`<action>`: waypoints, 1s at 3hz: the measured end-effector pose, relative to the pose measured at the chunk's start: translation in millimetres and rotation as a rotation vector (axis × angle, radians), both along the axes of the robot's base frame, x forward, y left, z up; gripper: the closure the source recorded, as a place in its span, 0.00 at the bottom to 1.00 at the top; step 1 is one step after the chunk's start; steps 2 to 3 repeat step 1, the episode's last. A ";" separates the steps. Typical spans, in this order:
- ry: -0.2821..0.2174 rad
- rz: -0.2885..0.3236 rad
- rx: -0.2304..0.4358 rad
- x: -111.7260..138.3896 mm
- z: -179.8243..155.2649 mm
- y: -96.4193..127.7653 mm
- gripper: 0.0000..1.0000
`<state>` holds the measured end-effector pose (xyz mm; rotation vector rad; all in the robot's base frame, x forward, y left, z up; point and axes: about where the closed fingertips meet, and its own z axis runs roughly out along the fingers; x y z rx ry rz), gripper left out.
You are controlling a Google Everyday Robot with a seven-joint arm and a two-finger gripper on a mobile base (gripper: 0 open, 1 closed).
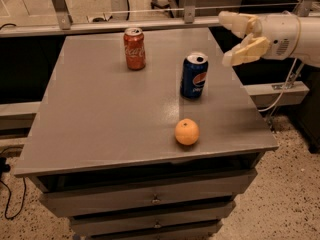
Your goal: Place pepsi can upright
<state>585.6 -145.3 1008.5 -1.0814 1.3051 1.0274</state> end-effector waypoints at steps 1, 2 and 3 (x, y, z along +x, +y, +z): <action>-0.043 -0.073 -0.100 -19.1 32.8 -19.0 0.00; -0.043 -0.073 -0.100 -19.1 32.8 -19.0 0.00; -0.043 -0.073 -0.100 -19.1 32.8 -19.0 0.00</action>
Offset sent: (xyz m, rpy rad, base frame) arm 0.0000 0.0000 0.0000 0.0000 0.0000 0.0000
